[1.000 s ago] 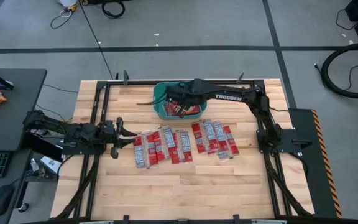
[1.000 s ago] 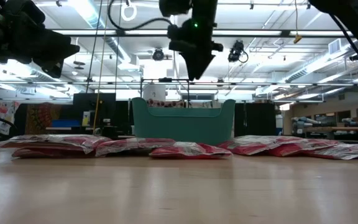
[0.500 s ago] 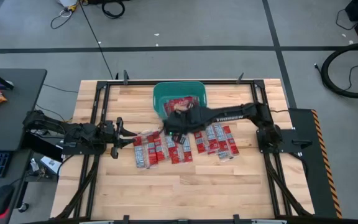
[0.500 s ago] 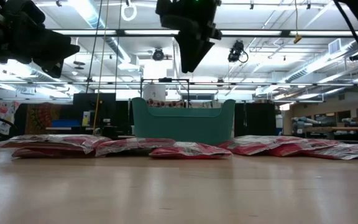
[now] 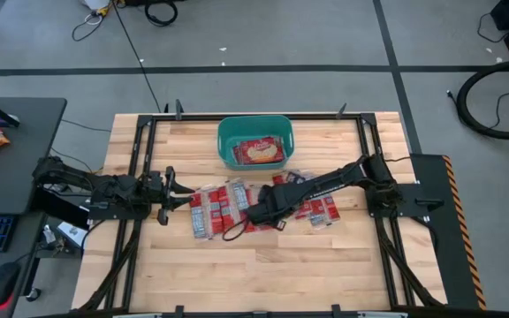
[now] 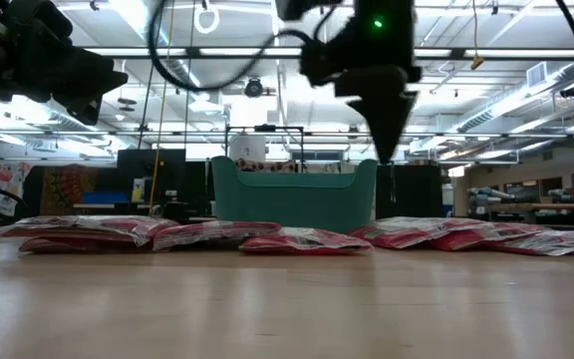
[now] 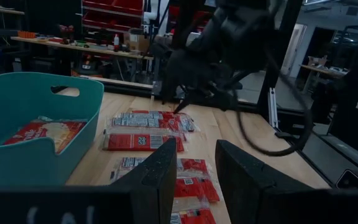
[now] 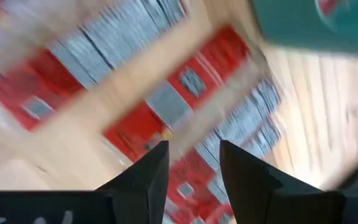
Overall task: Sort popcorn bags into baskets
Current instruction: Put the red popcorn bag into the blue bin
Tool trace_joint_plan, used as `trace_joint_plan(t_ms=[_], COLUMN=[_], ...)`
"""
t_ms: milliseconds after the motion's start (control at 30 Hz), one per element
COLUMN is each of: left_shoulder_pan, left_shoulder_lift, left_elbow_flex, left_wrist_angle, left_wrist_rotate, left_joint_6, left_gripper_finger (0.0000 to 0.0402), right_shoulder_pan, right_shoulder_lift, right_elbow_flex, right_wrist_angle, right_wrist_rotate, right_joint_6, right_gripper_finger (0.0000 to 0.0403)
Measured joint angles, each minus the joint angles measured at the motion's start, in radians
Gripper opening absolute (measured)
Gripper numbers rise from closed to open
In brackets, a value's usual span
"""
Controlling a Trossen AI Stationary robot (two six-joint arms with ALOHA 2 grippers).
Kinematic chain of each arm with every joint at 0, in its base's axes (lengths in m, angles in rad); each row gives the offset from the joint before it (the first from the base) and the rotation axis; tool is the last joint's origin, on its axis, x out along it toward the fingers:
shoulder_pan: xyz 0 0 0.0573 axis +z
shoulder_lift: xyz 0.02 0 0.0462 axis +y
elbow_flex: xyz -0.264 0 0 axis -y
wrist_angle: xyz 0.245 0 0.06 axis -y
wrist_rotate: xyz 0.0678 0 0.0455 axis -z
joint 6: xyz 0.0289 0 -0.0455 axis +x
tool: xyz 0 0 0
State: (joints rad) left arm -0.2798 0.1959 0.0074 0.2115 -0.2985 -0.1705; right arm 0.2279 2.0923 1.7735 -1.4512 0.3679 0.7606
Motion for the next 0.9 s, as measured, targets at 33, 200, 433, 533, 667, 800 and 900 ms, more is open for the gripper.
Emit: trace_joint_plan(t_ms=[33,200,433,533,667,800,900], left_shoulder_pan=[0.000,0.000,0.000,0.000,0.000,0.000,0.000], left_shoulder_lift=[0.000,0.000,0.000,0.000,0.000,0.000,0.000], left_elbow_flex=[0.000,0.000,0.000,0.000,0.000,0.000,0.000], left_wrist_angle=[0.000,0.000,0.000,0.000,0.000,0.000,0.000], left_wrist_rotate=[0.000,0.000,0.000,0.000,0.000,0.000,0.000], left_joint_6=[0.000,0.000,0.000,0.000,0.000,0.000,0.000], left_gripper_finger=[0.0117,0.0117,0.0117,0.0117,0.0117,0.0117,0.0117], right_shoulder_pan=[0.004,0.046,0.125,0.141,0.153,0.160,0.165], right_shoulder_lift=[-0.007,-0.023,-0.023,-0.023,-0.023,-0.023,-0.023], right_elbow_flex=[-0.022,-0.118,-0.257,-0.304,-0.346,-0.384,-0.415], right_wrist_angle=[0.000,0.021,0.228,0.306,0.321,0.335,0.359], right_wrist_rotate=[0.000,0.001,0.027,0.031,0.058,0.086,0.131], right_joint_6=[0.017,-0.014,-0.175,-0.218,-0.244,-0.272,-0.285], right_gripper_finger=[0.0147,0.0147,0.0158,0.0172,0.0195,0.0213,0.0219])
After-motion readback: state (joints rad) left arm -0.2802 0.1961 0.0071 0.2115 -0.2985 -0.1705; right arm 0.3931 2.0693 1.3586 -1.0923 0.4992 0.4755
